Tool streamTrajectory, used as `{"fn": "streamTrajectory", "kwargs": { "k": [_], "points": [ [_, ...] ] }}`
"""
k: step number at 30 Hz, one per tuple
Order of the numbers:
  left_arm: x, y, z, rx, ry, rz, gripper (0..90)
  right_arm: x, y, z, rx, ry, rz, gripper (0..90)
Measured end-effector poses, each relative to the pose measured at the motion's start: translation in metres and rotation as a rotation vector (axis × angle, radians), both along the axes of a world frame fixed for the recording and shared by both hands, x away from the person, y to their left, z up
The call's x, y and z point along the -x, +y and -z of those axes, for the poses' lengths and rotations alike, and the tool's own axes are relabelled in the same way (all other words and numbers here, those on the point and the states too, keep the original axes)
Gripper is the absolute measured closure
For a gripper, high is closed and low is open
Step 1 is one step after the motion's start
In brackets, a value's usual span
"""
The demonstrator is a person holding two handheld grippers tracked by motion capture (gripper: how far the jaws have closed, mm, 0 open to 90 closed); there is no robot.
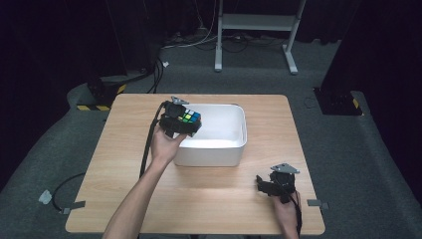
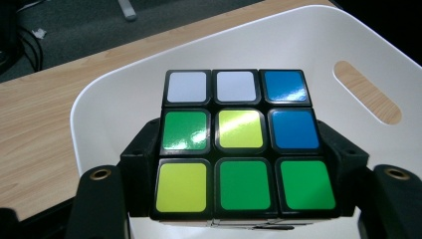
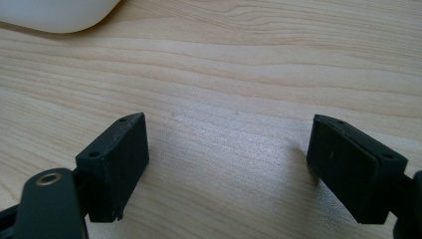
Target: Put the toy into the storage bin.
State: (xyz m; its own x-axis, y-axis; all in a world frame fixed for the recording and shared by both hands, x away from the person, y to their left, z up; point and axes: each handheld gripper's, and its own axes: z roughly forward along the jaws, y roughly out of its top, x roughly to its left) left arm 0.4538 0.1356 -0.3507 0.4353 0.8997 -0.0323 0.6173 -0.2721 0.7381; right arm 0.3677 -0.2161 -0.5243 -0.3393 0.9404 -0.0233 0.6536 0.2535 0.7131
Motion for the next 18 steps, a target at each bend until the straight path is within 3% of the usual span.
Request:
{"fn": "streamTrajectory", "kwargs": {
  "k": [18],
  "points": [
    [0.017,0.009,0.004,-0.018,0.001,0.012,33.6,0.000,0.000,0.000,0.000,0.000,0.000,16.5]
  ]
}}
